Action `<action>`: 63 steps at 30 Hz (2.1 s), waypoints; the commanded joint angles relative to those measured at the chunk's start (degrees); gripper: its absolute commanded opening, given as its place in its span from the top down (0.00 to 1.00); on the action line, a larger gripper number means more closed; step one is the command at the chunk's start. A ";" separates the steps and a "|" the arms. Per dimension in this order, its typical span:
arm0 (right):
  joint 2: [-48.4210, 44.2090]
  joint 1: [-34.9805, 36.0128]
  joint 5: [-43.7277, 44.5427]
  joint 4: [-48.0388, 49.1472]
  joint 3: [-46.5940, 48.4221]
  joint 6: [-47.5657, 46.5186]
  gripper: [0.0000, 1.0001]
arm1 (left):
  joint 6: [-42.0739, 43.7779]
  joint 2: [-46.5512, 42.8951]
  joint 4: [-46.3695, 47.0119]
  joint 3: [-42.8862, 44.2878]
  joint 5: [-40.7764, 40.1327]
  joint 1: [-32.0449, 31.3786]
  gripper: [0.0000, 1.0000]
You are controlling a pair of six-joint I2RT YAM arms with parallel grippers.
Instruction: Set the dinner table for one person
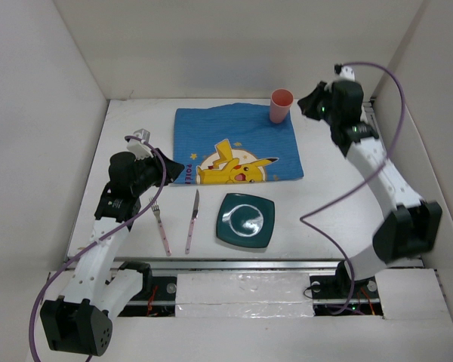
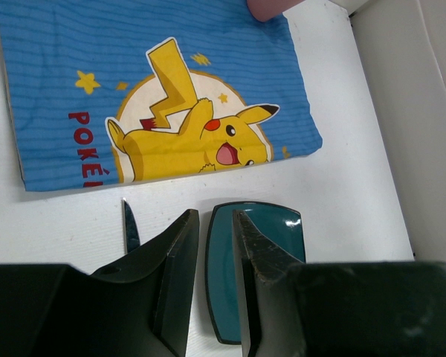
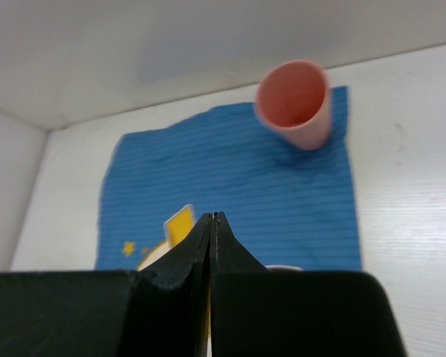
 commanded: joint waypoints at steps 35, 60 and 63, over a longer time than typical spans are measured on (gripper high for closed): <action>-24.18 26.15 -5.37 46.69 -87.05 37.82 0.52 | 0.57 -4.18 1.84 1.20 1.70 -0.21 0.76; -27.53 12.35 -17.31 31.69 -53.25 21.40 1.00 | 0.48 -3.74 1.84 1.82 1.69 -0.21 0.76; -16.55 8.84 -24.23 37.30 -47.60 21.39 1.00 | 0.48 -4.00 1.67 1.81 0.82 -0.21 0.76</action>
